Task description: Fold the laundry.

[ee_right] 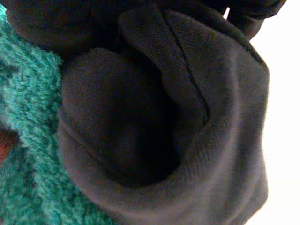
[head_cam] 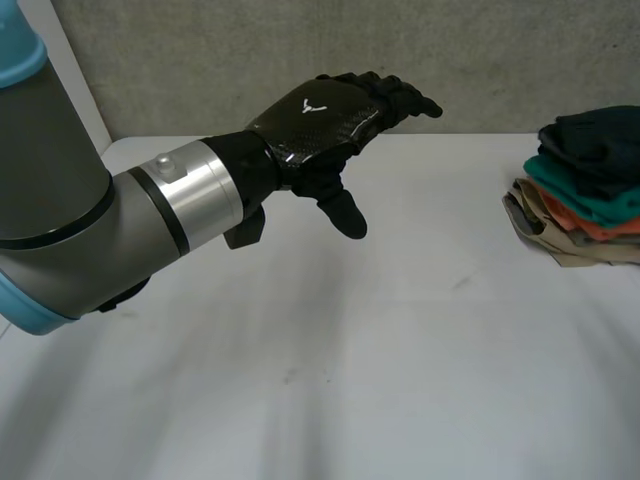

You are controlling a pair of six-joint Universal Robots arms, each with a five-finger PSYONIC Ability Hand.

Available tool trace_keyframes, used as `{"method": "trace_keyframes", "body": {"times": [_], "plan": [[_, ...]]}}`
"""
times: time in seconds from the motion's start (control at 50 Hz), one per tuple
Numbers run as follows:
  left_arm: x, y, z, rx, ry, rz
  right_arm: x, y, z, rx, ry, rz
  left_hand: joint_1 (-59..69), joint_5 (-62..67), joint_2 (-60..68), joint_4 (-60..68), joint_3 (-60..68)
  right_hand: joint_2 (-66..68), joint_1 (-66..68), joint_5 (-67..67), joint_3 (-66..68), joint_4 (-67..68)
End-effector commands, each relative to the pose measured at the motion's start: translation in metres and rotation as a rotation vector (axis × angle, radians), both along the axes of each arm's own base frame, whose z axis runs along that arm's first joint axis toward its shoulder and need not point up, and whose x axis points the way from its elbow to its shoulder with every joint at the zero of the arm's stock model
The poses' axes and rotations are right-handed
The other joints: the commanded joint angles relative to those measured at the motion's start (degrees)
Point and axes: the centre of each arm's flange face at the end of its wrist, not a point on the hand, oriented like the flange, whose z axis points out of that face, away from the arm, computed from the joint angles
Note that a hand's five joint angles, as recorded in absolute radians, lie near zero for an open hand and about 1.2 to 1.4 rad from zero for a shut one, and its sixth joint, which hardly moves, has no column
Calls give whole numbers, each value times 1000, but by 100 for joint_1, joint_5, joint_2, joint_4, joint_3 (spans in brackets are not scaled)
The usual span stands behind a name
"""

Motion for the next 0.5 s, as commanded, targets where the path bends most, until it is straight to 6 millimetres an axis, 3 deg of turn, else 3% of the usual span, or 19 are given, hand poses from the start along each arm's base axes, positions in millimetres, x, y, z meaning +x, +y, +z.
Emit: {"method": "trace_keyframes", "body": {"times": [0.02, 0.2, 0.22, 0.28, 0.38, 0.5], "plan": [[-2, 2, -2, 2, -3, -9, -20, 10, -12, -5, 15, -32, 460, 432, 430, 444, 472, 1398, 1919, 1289, 1335, 1097], [-4, 6, 0, -3, 2, -16, -19, 14, 3, -11, 8, -48, 460, 432, 430, 444, 472, 1398, 1919, 1289, 1335, 1097], [-3, 6, 0, -3, 2, -15, -18, 16, 5, 3, -2, -57, 460, 432, 430, 444, 472, -1310, -790, -1419, -1373, -1611], [-4, 8, 1, -6, 3, -19, -16, 22, 13, 32, -15, -76, 460, 432, 430, 444, 472, -5446, -4926, -5555, -5509, -5747], [-4, 11, 4, -8, 6, -22, -15, 35, 36, 90, -50, -145, 460, 432, 430, 444, 472, -5602, -5081, -5711, -5665, -5903], [-6, 20, 10, -22, 16, -41, -18, 54, 43, 191, -18, -278, 460, 432, 430, 444, 472, -5602, -5081, -5711, -5665, -5903]]}}
